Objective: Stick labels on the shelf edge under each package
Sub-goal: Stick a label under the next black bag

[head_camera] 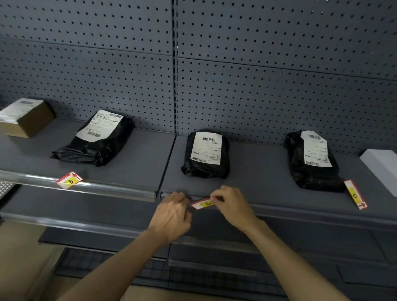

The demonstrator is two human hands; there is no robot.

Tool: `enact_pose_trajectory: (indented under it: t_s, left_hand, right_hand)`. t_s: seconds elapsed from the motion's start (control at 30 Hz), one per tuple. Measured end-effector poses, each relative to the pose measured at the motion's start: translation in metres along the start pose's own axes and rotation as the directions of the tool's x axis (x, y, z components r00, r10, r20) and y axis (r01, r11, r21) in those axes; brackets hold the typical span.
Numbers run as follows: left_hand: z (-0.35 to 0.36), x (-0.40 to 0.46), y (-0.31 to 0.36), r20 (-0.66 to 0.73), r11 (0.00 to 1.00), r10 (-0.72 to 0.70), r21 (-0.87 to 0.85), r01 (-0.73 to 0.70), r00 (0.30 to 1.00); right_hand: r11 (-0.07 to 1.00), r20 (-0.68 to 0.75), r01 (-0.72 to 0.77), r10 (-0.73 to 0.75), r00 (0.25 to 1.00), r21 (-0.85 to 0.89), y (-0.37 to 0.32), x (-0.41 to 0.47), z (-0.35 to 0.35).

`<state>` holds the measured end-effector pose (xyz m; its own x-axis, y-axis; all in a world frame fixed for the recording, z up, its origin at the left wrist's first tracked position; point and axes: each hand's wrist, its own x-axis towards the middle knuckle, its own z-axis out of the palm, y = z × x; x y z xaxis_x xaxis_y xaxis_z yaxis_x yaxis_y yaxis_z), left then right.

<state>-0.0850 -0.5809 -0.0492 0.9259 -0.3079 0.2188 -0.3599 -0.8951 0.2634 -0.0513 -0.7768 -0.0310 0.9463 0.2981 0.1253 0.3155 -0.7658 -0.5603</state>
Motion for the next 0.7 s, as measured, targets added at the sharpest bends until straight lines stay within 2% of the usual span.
enact_pose_trajectory:
  t_s: [0.13, 0.23, 0.53, 0.7]
  left_hand:
    - [0.0, 0.0, 0.0, -0.008, 1.0, 0.0, -0.003, 0.0, 1.0]
    - [0.002, 0.0, 0.0, 0.016, 1.0, -0.006, 0.012, 0.006, 1.0]
    - [-0.002, 0.008, 0.001, 0.016, 1.0, -0.029, -0.004, 0.029, 0.999]
    - [-0.001, 0.011, 0.006, -0.015, 0.998, -0.055, 0.012, 0.055, 0.998]
  right_hand:
    - [0.989, -0.118, -0.024, 0.042, 0.992, 0.147, -0.002, 0.005, -0.003]
    - [0.982, -0.143, -0.022, 0.05, 0.988, 0.189, -0.002, 0.01, -0.009]
    - [0.999, -0.018, -0.04, 0.04, 0.999, 0.027, 0.005, 0.006, 0.002]
    - [0.999, -0.031, -0.031, 0.03, 0.999, -0.045, 0.003, 0.008, 0.002]
